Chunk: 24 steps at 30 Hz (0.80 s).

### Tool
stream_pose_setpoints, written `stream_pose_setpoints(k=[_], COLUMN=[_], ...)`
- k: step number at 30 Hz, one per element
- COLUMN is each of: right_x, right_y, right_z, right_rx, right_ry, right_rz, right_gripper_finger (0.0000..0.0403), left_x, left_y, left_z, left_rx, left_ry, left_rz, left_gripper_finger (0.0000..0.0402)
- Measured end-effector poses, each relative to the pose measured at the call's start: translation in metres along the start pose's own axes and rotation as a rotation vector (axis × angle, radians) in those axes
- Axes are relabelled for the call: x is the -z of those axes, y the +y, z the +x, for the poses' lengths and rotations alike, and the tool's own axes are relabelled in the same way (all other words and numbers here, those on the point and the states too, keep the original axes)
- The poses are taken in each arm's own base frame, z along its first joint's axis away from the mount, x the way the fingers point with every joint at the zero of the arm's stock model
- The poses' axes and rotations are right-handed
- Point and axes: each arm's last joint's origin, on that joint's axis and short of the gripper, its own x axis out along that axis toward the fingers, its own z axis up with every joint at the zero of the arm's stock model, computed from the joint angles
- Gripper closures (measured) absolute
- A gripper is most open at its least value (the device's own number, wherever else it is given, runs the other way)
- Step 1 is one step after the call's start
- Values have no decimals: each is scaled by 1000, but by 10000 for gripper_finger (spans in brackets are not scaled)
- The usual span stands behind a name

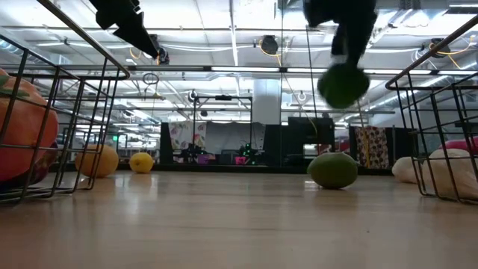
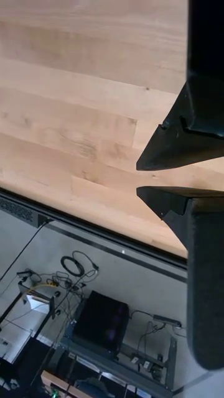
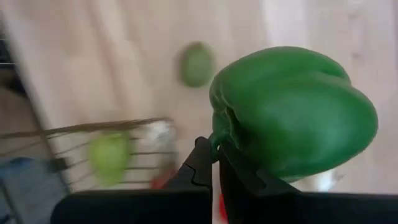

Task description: Sort produce into baskets

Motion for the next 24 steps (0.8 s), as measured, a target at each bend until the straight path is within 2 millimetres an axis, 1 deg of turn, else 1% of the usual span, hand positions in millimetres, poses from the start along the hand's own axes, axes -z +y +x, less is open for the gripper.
stream_pose_setpoints(k=[3, 6, 8, 10, 14, 17, 20, 24], right_x=[13, 33, 51, 70, 103, 120, 132, 138], right_y=[32, 61, 79, 92, 112, 124, 132, 144], right_z=[-32, -58, -71, -78, -88, -91, -91, -84], right_rx=[-36, -87, -125, -159, -210, -212, -186, -121], right_ry=[-50, -86, -90, -81, -84, -96, -122, -184], right_rz=[9, 43, 67, 76, 61, 67, 84, 82], right_gripper_finger=[399, 399, 399, 400, 400, 400, 400, 400], left_x=[0, 0, 0, 0, 0, 0, 0, 0], left_y=[0, -1, -2, -2, -2, -3, -4, -4], left_z=[0, 0, 0, 0, 0, 0, -1, -1], left_rx=[4, 33, 49, 51, 62, 81, 87, 112], left_ry=[0, 3, 4, 3, 2, 4, 3, 7], left_rz=[-1, -20, -24, -26, -32, -51, -51, -70], left_gripper_finger=[340, 340, 340, 340, 340, 340, 340, 340])
